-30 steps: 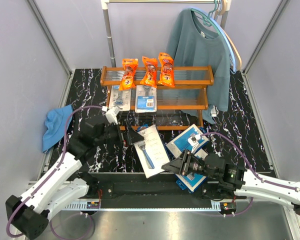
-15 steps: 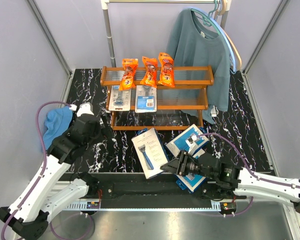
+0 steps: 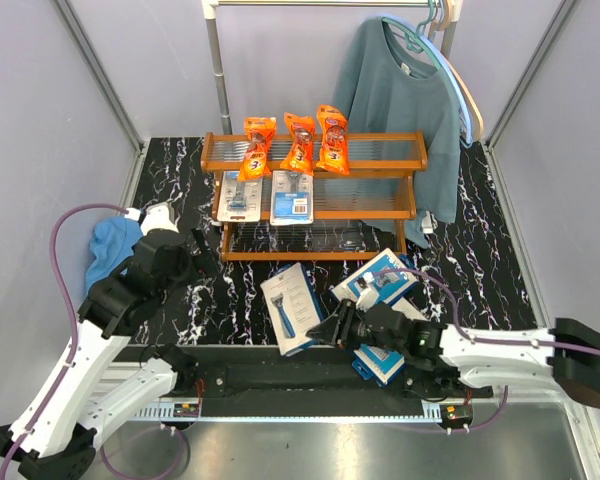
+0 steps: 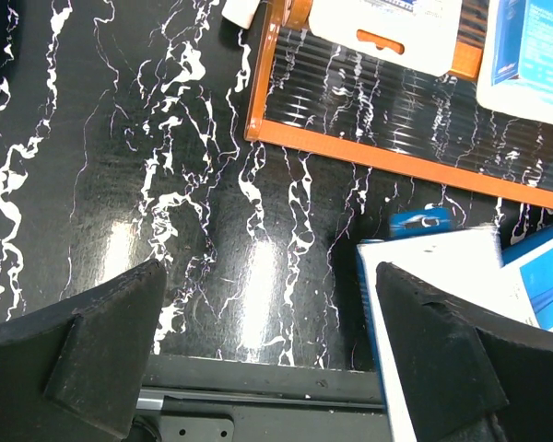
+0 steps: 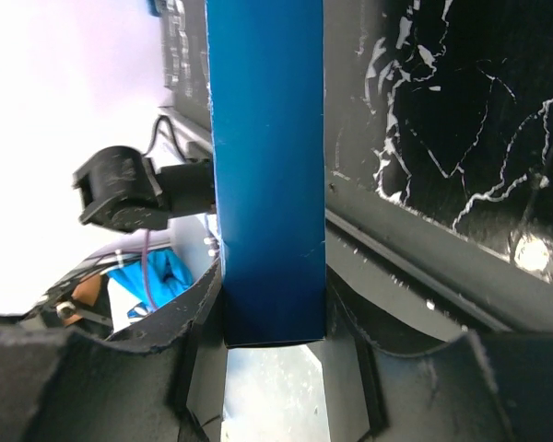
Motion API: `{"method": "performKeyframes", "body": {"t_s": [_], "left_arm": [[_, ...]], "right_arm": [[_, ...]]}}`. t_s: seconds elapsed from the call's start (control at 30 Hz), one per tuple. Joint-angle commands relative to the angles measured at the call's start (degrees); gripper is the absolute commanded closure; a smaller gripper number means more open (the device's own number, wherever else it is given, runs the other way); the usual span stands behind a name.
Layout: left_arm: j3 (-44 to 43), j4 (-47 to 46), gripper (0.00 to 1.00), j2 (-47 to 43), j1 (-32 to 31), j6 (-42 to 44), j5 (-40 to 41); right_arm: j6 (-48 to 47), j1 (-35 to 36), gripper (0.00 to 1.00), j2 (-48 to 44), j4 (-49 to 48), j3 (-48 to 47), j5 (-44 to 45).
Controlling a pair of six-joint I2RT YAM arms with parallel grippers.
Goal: Place and organize the shaving razors onto the shelf
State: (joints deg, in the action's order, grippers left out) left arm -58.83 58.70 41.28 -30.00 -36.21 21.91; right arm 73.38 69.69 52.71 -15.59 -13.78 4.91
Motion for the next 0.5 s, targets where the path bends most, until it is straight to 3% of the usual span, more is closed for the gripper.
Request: {"method": "performKeyframes", "body": {"t_s": [0.0,0.27,0.47], "left_arm": [[-2.17,-0.78,0.01,-0.76,-0.06,1.05,1.2],[-1.11,-0.78,0.01,-1.55,-0.06,1.22,0.5],[-1.11,-0.6,0.01,-1.64,0.03,1.23,0.5]], "right_arm": [[0.27,-0.08,1.0,7.39,-14.28,-4.76,-2.35],[-1.93,-0.87,1.0,23.57,-27.2,-12.4,-11.14],[3.69,-4.29,1.0,34.38,-46.86,-11.36,-15.18]]}}
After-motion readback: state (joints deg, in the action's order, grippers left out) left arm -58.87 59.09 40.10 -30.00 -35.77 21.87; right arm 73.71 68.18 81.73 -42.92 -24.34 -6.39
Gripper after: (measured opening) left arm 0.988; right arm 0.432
